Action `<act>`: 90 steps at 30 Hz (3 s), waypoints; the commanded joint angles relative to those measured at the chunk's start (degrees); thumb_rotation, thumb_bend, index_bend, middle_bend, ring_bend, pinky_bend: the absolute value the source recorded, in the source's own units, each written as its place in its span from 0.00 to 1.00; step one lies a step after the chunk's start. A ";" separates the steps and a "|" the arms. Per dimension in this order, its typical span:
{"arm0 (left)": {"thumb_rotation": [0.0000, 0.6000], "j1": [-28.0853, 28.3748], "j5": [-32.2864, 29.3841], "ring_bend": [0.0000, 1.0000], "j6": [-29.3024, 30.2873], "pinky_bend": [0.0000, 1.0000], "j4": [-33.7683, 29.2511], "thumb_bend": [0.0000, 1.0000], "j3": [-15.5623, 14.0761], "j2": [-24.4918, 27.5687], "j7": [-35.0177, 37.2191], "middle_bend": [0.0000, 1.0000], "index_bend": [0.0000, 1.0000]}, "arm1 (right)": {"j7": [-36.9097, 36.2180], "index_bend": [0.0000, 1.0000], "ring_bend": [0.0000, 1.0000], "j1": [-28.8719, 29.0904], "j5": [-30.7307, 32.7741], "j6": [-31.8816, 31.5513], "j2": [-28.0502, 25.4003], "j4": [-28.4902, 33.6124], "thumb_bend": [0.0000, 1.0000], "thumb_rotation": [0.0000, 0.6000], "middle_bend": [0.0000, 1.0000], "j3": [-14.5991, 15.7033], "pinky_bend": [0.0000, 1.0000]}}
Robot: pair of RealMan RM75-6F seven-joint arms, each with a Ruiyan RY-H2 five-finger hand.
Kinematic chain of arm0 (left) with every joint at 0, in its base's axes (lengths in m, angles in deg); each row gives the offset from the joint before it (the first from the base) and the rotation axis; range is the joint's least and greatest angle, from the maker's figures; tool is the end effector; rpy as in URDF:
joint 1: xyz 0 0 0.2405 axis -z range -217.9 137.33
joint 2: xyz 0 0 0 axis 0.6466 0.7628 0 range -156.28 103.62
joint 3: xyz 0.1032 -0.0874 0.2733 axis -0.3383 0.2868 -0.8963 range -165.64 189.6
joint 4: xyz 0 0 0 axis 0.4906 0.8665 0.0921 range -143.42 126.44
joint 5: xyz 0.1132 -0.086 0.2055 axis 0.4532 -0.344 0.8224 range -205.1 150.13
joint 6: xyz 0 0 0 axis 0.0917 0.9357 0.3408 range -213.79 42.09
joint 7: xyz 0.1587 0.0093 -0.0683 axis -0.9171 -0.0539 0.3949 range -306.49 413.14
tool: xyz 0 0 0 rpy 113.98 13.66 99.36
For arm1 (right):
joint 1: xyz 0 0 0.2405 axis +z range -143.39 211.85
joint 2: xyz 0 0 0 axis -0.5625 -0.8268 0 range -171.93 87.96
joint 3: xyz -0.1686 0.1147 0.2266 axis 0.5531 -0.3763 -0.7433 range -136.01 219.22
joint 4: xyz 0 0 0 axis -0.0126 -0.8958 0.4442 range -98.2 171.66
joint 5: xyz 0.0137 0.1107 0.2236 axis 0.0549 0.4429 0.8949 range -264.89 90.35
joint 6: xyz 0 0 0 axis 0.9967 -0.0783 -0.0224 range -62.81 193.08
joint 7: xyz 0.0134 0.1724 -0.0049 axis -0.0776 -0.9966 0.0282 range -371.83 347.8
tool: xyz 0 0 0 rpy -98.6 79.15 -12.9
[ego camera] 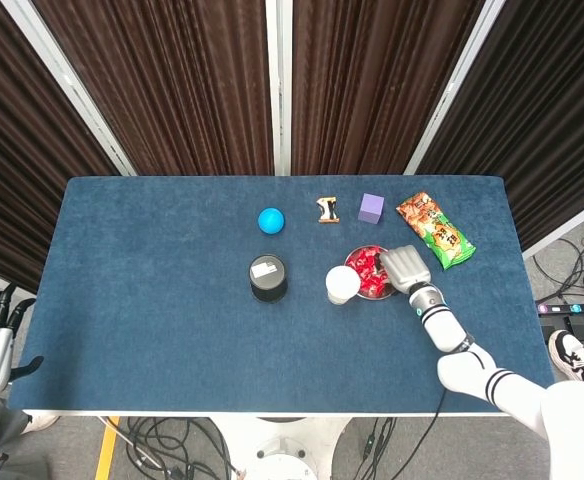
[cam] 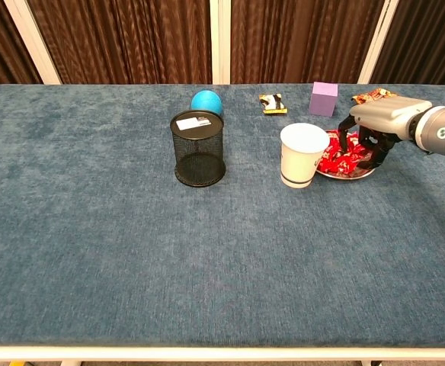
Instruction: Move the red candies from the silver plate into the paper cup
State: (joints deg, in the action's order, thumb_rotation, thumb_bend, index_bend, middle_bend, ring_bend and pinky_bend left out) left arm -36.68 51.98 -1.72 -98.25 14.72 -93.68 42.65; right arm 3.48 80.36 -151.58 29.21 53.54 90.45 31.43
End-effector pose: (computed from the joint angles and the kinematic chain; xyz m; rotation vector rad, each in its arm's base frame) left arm -0.3990 0.2073 0.1314 -1.3455 -0.8513 -0.6867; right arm -0.2744 -0.4889 -0.0808 1.9021 -0.8819 0.5251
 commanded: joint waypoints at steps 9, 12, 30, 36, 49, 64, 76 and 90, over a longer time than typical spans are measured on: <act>1.00 -0.14 0.00 0.07 0.07 0.06 0.53 0.00 0.12 -0.14 0.63 0.09 0.24 | 0.54 0.64 0.93 0.49 0.70 -0.89 0.86 -1.43 0.33 1.00 0.87 0.24 1.00; 1.00 -0.22 0.12 0.07 0.27 0.06 0.65 0.00 0.17 -0.19 0.85 0.09 0.24 | 0.25 0.65 0.93 -0.09 0.23 -2.96 -1.19 1.58 0.33 1.00 0.87 -0.13 1.00; 1.00 -1.05 1.03 0.07 1.54 0.06 -0.45 0.00 -0.22 0.57 0.36 0.09 0.24 | -0.60 0.61 0.93 -0.17 -5.72 -11.66 -15.18 30.36 0.33 1.00 0.87 -2.39 1.00; 1.00 -1.30 0.46 0.07 1.28 0.06 0.09 0.00 -0.22 0.28 0.85 0.09 0.24 | 2.51 0.56 0.93 1.75 -3.20 -9.39 -12.72 28.73 0.33 1.00 0.87 -1.25 1.00; 1.00 -1.10 0.22 0.07 0.56 0.06 0.89 0.00 -0.05 -0.13 1.40 0.09 0.24 | 5.95 0.34 0.92 2.67 0.94 -9.49 -12.90 29.78 0.33 1.00 0.87 -0.03 1.00; 1.00 -0.92 1.23 0.07 0.88 0.06 1.06 0.00 -0.05 -0.69 1.39 0.09 0.24 | 4.53 0.40 0.92 -0.73 6.93 -9.20 -15.82 26.67 0.32 1.00 0.87 2.56 1.00; 1.00 -1.22 0.74 0.07 0.54 0.06 1.02 0.00 -0.26 -0.61 1.49 0.09 0.24 | 6.45 0.40 0.92 1.50 10.86 -3.70 -7.41 16.17 0.30 1.00 0.87 4.95 1.00; 1.00 -1.38 0.27 0.07 0.16 0.06 1.44 0.00 -0.29 -0.78 1.78 0.09 0.24 | 7.30 0.40 0.92 2.80 11.40 -2.48 -4.58 11.98 0.30 1.00 0.87 4.99 1.00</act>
State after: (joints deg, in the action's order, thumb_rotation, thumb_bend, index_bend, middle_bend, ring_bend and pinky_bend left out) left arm -38.05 52.25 -1.56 -96.81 14.44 -94.46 44.42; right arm 10.69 83.01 -140.26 26.56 48.77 102.65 36.45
